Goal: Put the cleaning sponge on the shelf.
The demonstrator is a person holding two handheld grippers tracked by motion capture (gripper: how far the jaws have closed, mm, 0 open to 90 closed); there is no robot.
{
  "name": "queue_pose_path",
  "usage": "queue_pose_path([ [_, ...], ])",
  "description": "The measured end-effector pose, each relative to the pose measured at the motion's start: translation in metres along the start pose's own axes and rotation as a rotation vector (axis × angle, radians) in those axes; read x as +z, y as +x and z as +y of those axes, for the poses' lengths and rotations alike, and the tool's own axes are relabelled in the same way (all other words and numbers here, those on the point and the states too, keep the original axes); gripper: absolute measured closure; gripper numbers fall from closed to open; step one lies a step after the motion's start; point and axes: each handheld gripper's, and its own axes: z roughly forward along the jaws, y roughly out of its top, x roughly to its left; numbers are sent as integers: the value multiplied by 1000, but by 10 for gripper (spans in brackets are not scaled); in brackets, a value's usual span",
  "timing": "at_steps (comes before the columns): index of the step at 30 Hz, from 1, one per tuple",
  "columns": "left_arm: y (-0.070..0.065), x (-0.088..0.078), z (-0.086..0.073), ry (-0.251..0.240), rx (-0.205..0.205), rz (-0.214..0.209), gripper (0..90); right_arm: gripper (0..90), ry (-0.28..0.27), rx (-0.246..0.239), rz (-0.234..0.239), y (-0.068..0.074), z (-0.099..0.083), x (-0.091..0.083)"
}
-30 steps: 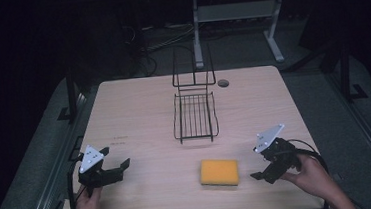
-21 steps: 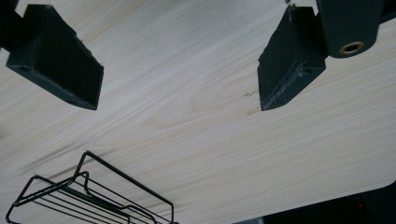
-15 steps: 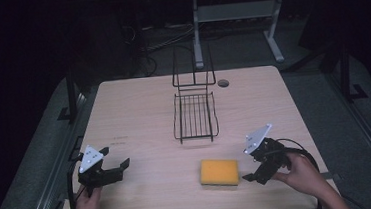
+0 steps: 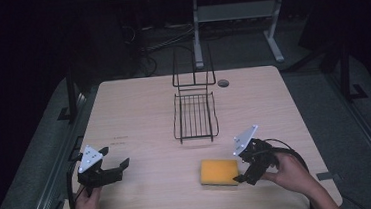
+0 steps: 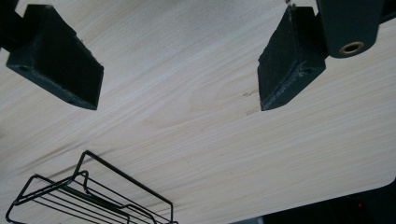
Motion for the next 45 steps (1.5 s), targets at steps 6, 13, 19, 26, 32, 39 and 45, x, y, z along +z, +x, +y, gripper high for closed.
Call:
queue_pose_path([
  [6,0,0,0,0,-1,-1,139,148,10,-6,13,-1,6,7],
  [13,1,-1,0,-1,-4,-1,139,148,15,-17,33,-2,13,16],
  [19,1,-1,0,0,-5,-2,139,148,17,-18,51,-2,16,24],
  [26,1,-1,0,0,-4,-2,139,148,16,-30,50,-2,19,28],
  [32,1,-2,0,0,-4,-3,139,148,22,-33,57,-2,21,34],
  [39,1,-1,0,1,-3,-3,140,148,31,-31,64,-2,24,40],
  [45,1,-1,0,0,-4,-4,139,148,47,-33,63,-3,25,45],
])
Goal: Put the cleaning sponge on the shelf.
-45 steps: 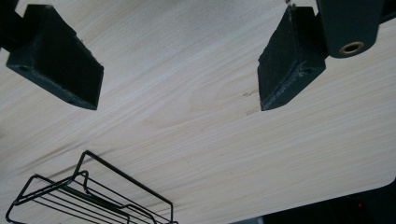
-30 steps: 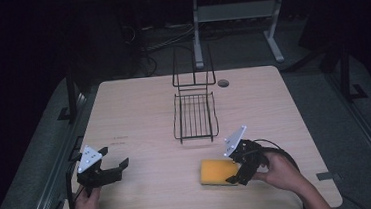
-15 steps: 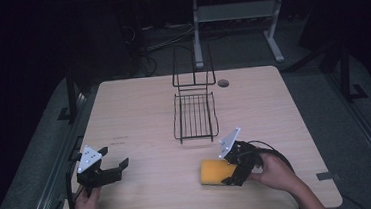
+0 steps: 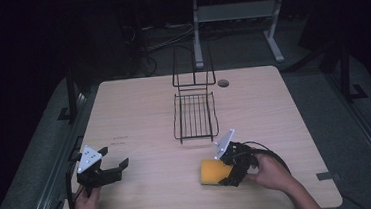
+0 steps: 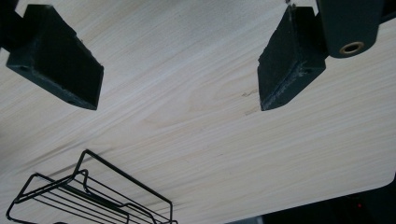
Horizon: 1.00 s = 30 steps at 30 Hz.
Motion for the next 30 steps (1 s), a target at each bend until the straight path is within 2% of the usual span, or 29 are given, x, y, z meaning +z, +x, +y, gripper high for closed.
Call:
queue_pose_path([
  [30,1,0,0,-2,-1,1,139,156,59,-44,-10,1,5,19],
])
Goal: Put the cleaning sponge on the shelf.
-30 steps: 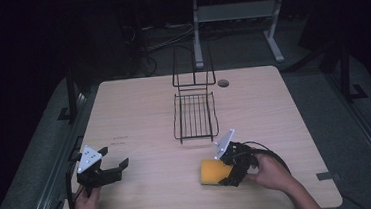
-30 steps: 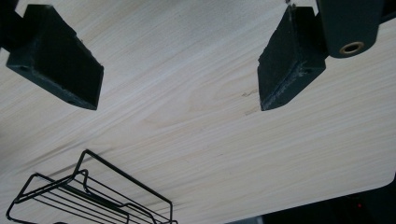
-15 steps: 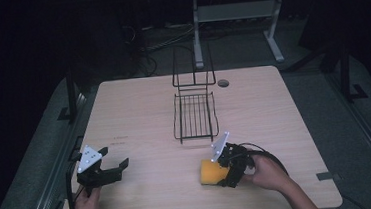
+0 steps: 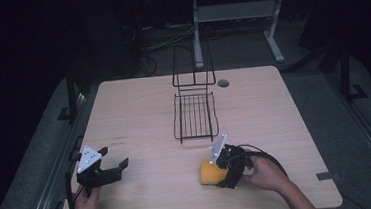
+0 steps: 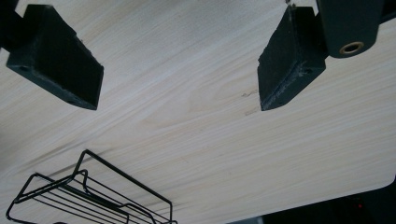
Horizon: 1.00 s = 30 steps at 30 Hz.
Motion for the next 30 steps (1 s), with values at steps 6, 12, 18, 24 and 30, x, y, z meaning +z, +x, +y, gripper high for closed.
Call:
queue_pose_path([
  [6,1,-1,0,-1,-4,0,139,202,5,-4,-2,0,0,0],
  [12,0,0,0,-1,-6,0,139,215,5,-10,-5,-1,0,1],
  [18,0,0,0,-2,-5,-1,139,218,3,-16,-1,-1,0,-2],
  [24,0,0,0,-2,-4,0,139,218,-4,-15,1,-2,2,-7],
  [30,0,0,-1,-2,-8,0,139,218,-7,-20,6,-6,5,-14],
])
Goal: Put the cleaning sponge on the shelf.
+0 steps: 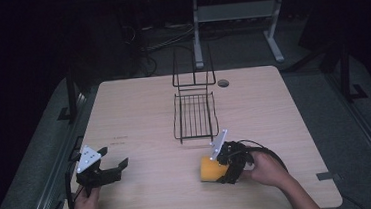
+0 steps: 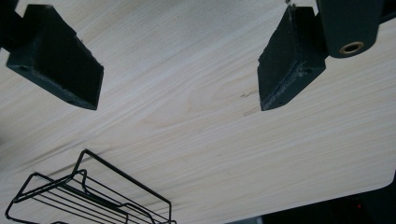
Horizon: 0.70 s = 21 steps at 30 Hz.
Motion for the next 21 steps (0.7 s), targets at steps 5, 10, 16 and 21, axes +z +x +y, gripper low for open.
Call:
queue_pose_path([
  [5,0,0,0,4,7,3,139,218,0,6,5,-6,3,-5],
  [10,0,1,0,5,10,3,139,218,-3,-2,2,-11,8,-11],
  [16,0,0,0,3,8,5,139,218,-2,-2,2,-18,13,-16],
  [21,0,1,0,6,12,4,139,218,1,-2,2,-23,16,-20],
])
